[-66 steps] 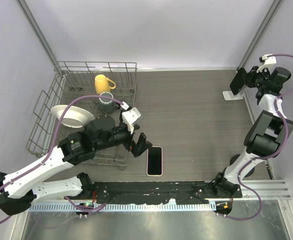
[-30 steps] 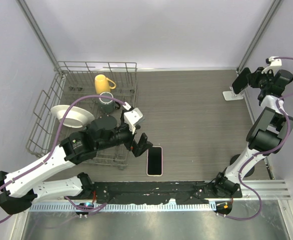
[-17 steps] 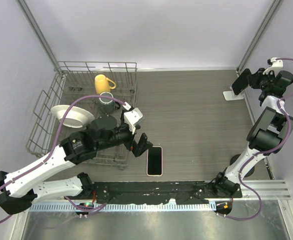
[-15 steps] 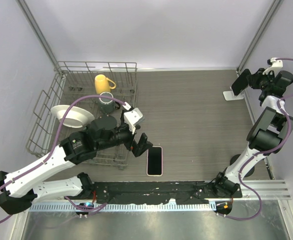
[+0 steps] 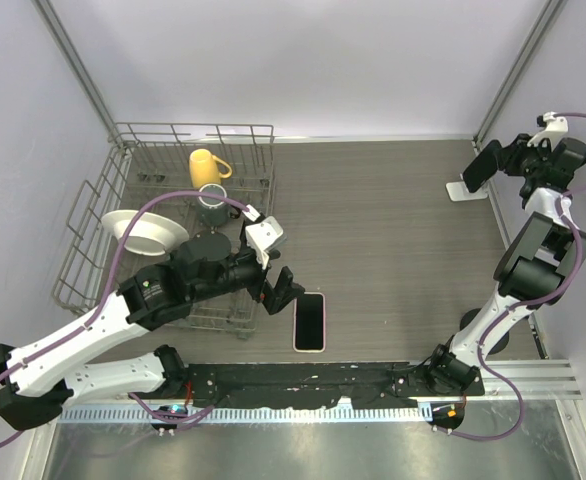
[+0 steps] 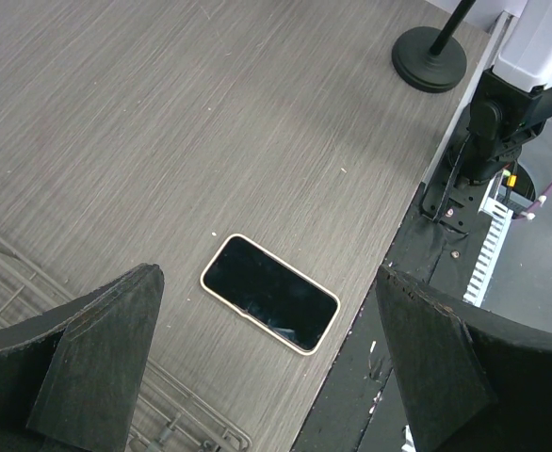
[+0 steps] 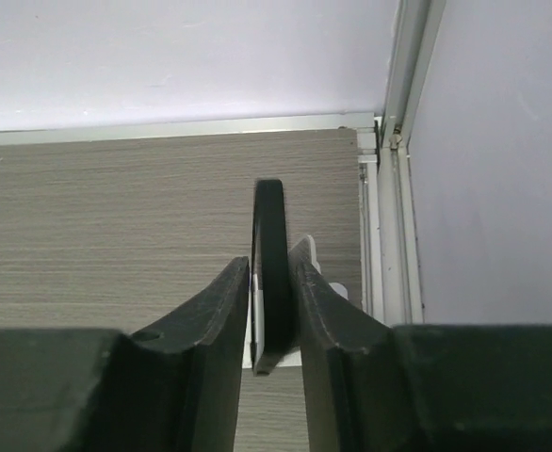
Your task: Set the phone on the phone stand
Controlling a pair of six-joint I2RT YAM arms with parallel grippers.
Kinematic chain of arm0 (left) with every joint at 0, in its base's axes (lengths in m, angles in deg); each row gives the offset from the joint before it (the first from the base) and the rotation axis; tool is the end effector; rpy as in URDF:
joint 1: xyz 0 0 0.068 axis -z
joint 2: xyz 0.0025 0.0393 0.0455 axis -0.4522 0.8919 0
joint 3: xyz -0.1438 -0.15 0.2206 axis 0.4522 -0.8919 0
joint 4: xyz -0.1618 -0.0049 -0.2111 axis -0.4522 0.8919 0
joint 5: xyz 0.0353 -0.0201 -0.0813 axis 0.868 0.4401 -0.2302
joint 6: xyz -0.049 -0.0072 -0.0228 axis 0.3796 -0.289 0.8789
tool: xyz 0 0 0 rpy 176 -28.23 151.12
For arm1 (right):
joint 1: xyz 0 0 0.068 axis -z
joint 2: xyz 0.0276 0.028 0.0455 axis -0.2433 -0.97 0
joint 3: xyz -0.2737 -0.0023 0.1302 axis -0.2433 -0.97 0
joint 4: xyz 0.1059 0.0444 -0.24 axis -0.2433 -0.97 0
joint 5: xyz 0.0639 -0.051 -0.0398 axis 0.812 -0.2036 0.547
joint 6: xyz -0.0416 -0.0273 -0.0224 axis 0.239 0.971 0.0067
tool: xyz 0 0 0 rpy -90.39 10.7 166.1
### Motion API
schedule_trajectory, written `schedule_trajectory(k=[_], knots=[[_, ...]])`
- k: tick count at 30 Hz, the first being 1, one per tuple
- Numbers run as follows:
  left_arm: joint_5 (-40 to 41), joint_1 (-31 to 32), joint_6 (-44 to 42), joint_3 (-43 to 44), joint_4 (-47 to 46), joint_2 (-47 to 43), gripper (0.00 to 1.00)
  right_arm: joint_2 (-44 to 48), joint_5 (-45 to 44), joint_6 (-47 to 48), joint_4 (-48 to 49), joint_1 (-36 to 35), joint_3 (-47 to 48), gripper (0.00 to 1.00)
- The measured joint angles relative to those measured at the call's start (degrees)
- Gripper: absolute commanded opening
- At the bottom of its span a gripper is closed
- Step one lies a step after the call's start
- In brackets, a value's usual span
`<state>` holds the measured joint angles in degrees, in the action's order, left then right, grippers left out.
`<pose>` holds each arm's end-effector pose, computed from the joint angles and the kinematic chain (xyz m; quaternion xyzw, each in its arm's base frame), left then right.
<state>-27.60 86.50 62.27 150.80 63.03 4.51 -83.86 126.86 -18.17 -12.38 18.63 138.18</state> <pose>0.0923 -0.1600 0.4053 0.3631 0.7344 -0.3339 0.4661 0.4068 -0.2349 0.2990 -0.0047 0.7760 0.0573 0.6280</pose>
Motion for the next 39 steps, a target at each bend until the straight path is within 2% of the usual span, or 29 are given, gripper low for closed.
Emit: schedule_trajectory(k=[3, 13, 16, 23, 26, 29, 34, 39], knots=[[0.0, 0.0, 0.0, 0.0, 0.0, 0.0, 1.0, -0.2, -1.4, -0.2, 0.0, 0.0, 0.9, 0.45], [-0.3, 0.0, 0.0, 0.0, -0.2, 0.0, 1.0, -0.2, -5.9, -0.4, -0.2, 0.0, 2.5, 0.56], [-0.5, 0.0, 0.0, 0.0, -0.2, 0.0, 1.0, -0.2, -7.3, -1.1, -0.8, 0.0, 3.1, 0.82], [-0.6, 0.0, 0.0, 0.0, -0.2, 0.0, 1.0, -0.2, -13.5, -2.8, -3.6, -0.3, 5.0, 0.85], [-1.0, 0.0, 0.2, 0.0, -0.2, 0.2, 1.0, 0.2, -20.3, -4.7, -9.2, -1.5, 8.6, 0.85], [-1.7, 0.0, 0.8, 0.0, -0.5, 0.2, 1.0, 2.3, -30.9, -7.9, -18.1, -4.3, 13.6, 0.85], [-2.6, 0.0, 3.4, 0.0, -0.6, 0.1, 1.0, 10.8, -45.1, -14.2, -33.2, -11.5, 19.6, 0.85], [-4.3, 0.0, 6.8, 0.0, -0.6, -1.4, 1.0, 23.8, -48.7, -18.1, -46.9, -21.3, 16.7, 0.86]])
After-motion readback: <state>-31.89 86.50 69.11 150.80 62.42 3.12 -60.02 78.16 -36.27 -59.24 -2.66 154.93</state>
